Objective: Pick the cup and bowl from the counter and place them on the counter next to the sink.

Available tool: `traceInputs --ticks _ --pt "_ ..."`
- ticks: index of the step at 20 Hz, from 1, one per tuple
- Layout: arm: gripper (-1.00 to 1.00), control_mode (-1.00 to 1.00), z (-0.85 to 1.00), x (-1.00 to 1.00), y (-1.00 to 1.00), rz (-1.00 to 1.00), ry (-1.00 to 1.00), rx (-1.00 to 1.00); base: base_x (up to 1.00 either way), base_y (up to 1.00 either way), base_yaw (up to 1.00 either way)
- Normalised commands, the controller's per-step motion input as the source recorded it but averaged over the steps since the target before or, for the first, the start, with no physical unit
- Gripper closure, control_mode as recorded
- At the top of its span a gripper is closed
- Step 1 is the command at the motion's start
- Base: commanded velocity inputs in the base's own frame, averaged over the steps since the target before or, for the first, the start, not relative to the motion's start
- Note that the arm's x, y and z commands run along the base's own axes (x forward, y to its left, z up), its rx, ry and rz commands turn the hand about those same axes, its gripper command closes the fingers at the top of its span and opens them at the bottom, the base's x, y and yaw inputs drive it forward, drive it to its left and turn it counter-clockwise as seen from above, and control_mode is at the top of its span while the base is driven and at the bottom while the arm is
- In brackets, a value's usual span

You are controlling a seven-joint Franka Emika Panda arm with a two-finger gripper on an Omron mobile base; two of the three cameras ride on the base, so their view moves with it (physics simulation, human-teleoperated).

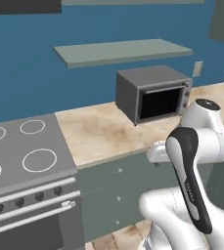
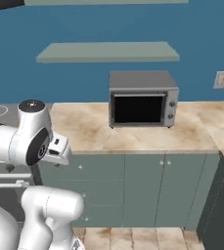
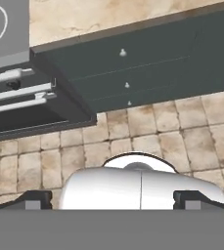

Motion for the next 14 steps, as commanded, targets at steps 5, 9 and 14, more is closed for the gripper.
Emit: traceInputs --ticks 5,9,14 --pt "-1.0 1.0 0.0 0.0 0.0 0.0 0.0 0.0 0.0 1.0 0.01" --pt "-1.0 1.0 0.0 0.0 0.0 0.0 0.0 0.0 0.0 1.0 -0.01" --pt "-1.0 1.0 0.0 0.0 0.0 0.0 0.0 0.0 0.0 1.0 0.0"
